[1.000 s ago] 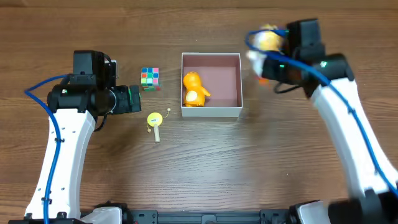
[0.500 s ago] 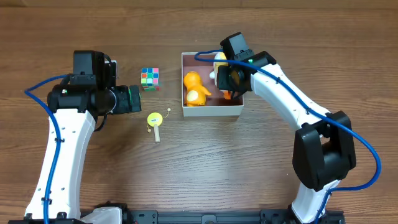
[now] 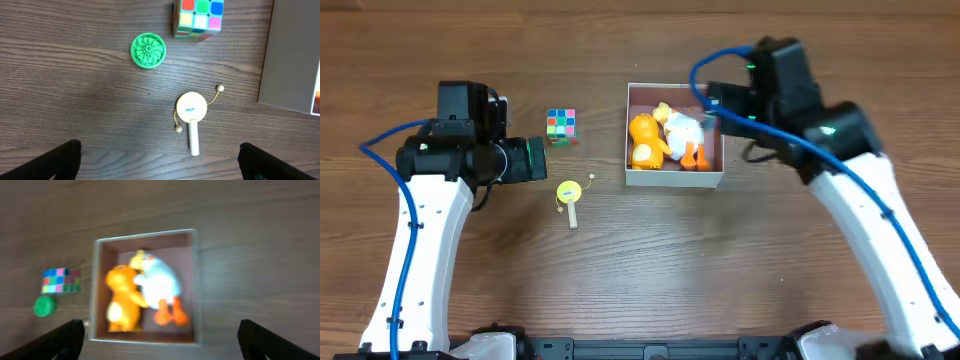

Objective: Pack container
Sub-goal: 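Carry the duck plush into the box and release it, then lower the left gripper onto the Rubik's cube and grasp it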

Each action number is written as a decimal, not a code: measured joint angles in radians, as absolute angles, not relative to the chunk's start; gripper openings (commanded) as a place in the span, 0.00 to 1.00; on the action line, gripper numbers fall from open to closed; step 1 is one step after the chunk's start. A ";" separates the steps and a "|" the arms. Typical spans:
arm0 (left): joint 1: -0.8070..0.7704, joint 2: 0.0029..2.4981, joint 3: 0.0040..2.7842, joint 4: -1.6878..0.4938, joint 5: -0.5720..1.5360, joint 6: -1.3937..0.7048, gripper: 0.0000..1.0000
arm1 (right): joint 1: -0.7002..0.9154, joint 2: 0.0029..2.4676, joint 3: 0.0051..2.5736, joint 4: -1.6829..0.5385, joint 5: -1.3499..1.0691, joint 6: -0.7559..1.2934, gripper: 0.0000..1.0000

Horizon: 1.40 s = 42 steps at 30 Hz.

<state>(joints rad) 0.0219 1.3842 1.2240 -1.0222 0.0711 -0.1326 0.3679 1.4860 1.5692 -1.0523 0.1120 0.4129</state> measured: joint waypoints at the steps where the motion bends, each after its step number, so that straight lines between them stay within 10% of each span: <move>1: 0.022 1.384 1.224 -1.022 0.071 -0.133 1.00 | 0.313 1.459 1.571 -1.091 0.128 0.414 1.00; 10: 0.022 1.384 1.224 -0.976 0.178 -0.209 1.00 | -0.162 1.530 1.569 -1.245 -0.077 0.419 1.00; 32: -0.123 2.243 1.894 -1.153 0.017 -0.095 0.93 | -0.182 1.547 1.568 -1.250 -0.158 0.419 1.00; 42: -0.125 2.302 1.898 -1.081 -0.001 -0.119 0.46 | -0.182 1.548 1.568 -1.250 -0.158 0.419 1.00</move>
